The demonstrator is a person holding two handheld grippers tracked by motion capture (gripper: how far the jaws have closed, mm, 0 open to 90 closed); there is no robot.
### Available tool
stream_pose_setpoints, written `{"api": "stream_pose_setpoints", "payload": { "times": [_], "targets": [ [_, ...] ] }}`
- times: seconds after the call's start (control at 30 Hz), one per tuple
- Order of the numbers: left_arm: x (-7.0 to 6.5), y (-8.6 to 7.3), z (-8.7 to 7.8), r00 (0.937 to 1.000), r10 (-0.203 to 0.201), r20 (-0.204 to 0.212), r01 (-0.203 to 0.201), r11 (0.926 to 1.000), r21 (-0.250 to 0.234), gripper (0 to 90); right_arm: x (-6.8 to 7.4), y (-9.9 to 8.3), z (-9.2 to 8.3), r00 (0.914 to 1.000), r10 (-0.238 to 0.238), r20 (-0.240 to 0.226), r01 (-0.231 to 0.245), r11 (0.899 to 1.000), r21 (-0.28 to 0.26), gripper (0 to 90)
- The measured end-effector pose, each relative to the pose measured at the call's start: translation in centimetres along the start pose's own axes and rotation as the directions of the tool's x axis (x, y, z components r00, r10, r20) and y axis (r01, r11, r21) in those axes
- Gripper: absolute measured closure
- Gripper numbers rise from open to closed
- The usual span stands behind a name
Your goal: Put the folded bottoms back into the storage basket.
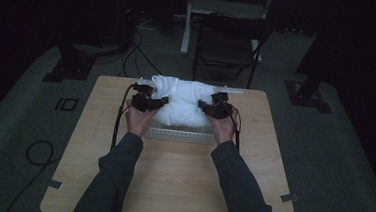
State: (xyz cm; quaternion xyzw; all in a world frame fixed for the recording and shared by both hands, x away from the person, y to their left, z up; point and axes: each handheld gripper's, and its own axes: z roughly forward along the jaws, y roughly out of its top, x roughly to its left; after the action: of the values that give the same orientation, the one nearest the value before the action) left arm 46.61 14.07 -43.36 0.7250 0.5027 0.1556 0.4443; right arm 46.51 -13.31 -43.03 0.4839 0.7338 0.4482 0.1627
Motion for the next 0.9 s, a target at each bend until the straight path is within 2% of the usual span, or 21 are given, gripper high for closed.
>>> {"api": "stream_pose_setpoints", "payload": {
  "times": [0.13,0.3,0.57,0.77,0.9],
  "targets": [
    [0.2,-0.2,0.7,0.9998,-0.015,-0.014,0.015,0.9995,0.029,55.9,0.0,-0.2,0.7,0.9998,-0.001,0.022,0.000,1.000,0.026,68.7],
    [-0.2,-0.5,1.7,0.9981,0.018,-0.059,-0.015,0.9981,0.060,55.9,0.1,-0.6,1.6,0.9983,-0.009,0.058,0.005,0.998,0.058,68.4],
    [-0.4,-1.0,2.6,0.9953,0.044,-0.086,-0.036,0.9943,0.101,55.8,0.2,-1.2,2.2,0.9965,-0.026,0.079,0.019,0.995,0.095,68.5],
    [-1.3,-1.5,2.9,0.9896,0.066,-0.128,-0.049,0.9904,0.129,55.6,0.0,-2.0,2.6,0.9962,-0.027,0.083,0.018,0.993,0.116,68.2],
    [-1.8,-2.0,3.1,0.9866,0.077,-0.144,-0.058,0.9896,0.132,54.9,-0.2,-2.4,2.7,0.9946,-0.031,0.099,0.017,0.990,0.138,66.9]
  ]
}}
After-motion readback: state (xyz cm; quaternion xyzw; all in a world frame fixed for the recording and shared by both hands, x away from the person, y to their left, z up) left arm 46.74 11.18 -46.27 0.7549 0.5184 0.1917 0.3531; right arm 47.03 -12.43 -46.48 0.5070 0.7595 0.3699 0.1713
